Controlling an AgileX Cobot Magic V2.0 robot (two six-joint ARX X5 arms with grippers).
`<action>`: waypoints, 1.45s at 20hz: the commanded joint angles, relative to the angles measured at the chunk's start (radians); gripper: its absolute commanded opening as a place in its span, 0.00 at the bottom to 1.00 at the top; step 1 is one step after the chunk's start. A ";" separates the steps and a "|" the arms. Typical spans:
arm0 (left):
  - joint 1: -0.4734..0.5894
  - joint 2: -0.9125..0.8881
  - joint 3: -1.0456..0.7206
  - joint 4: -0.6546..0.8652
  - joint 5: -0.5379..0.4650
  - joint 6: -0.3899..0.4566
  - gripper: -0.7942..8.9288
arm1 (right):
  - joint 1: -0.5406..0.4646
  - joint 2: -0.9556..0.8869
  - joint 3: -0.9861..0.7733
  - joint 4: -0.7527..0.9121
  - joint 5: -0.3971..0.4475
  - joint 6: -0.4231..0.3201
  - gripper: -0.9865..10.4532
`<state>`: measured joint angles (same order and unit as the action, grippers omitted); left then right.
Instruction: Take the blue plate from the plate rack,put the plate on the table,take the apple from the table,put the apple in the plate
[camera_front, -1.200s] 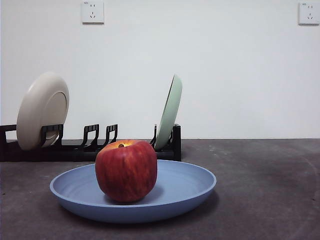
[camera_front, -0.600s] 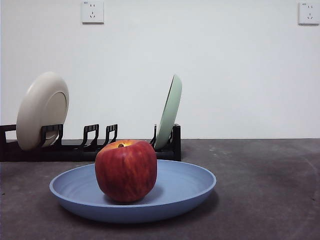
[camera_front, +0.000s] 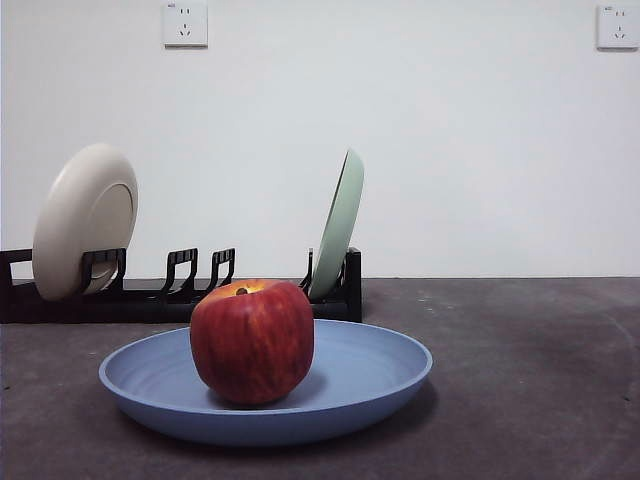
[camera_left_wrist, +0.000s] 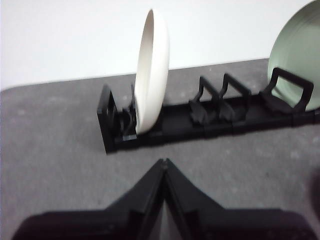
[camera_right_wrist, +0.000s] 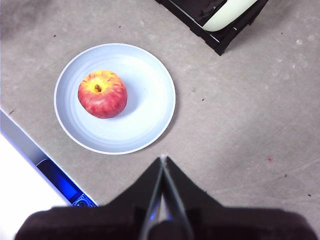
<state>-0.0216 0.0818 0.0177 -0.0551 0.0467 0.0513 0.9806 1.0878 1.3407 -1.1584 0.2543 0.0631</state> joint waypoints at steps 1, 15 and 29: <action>0.003 -0.024 -0.010 -0.032 -0.022 -0.015 0.08 | 0.000 0.001 -0.004 0.004 0.001 -0.003 0.09; 0.003 -0.069 -0.010 -0.110 -0.013 -0.079 0.08 | 0.000 0.001 -0.004 0.004 0.001 -0.003 0.09; 0.003 -0.048 -0.010 -0.110 -0.013 -0.078 0.08 | -0.010 -0.023 -0.004 -0.182 0.089 -0.301 0.09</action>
<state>-0.0216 0.0330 0.0177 -0.1764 0.0311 -0.0200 0.9707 1.0710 1.3396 -1.3579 0.3405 -0.2199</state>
